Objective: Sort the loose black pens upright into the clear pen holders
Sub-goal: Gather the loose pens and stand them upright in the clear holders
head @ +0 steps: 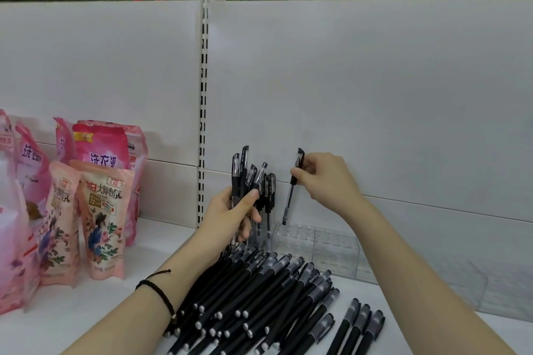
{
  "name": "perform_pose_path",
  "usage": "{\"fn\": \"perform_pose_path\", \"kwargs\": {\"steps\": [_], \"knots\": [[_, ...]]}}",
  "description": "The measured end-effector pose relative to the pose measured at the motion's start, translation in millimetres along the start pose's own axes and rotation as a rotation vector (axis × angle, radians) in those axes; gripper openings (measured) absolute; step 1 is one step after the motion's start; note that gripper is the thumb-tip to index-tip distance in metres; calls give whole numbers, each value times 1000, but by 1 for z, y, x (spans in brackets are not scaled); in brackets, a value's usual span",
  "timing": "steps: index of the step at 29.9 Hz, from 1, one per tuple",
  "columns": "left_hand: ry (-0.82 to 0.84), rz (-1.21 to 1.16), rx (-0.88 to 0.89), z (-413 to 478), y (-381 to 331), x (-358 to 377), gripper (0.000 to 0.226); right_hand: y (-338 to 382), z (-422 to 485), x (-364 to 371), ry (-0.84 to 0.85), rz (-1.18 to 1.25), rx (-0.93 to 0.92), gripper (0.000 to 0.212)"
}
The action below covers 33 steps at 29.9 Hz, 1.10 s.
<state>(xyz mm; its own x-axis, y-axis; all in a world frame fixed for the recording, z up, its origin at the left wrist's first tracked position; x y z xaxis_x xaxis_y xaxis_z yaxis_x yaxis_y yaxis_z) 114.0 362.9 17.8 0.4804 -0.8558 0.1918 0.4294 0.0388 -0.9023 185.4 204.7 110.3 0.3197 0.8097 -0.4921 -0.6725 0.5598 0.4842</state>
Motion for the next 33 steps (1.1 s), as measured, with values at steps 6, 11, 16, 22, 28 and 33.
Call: {"fn": "perform_pose_path", "kwargs": {"steps": [6,11,16,22,28,33], "knots": [[4,-11,-3,0,0,0,21,0,-2,0,-10,5,12,16],[0,-7,-5,0,2,0,24,-5,-1,5,27,-51,31,19],[35,4,-16,-5,-2,5,38,-8,-28,39,215,-385,-36,40],[100,11,-27,-7,3,12,27,2,-25,30,353,75,128,23],[185,-67,-73,-15,1,23,26,18,-28,28,342,475,245,19],[191,-101,-130,-15,5,23,40,14,-30,34,294,564,328,12]]}}
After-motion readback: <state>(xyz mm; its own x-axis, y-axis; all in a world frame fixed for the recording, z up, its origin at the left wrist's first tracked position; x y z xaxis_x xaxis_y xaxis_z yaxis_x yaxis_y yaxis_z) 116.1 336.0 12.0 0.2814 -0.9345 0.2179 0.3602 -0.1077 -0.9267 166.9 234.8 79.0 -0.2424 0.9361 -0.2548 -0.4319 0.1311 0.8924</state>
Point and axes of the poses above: each hand's wrist, its own z-axis towards the middle knuckle, its own x-axis out of the palm, y = z × x, the point moved 10 cm from there along z, towards the middle knuckle, and after that the axes turned 14 degrees about -y, right-handed, at the moved point
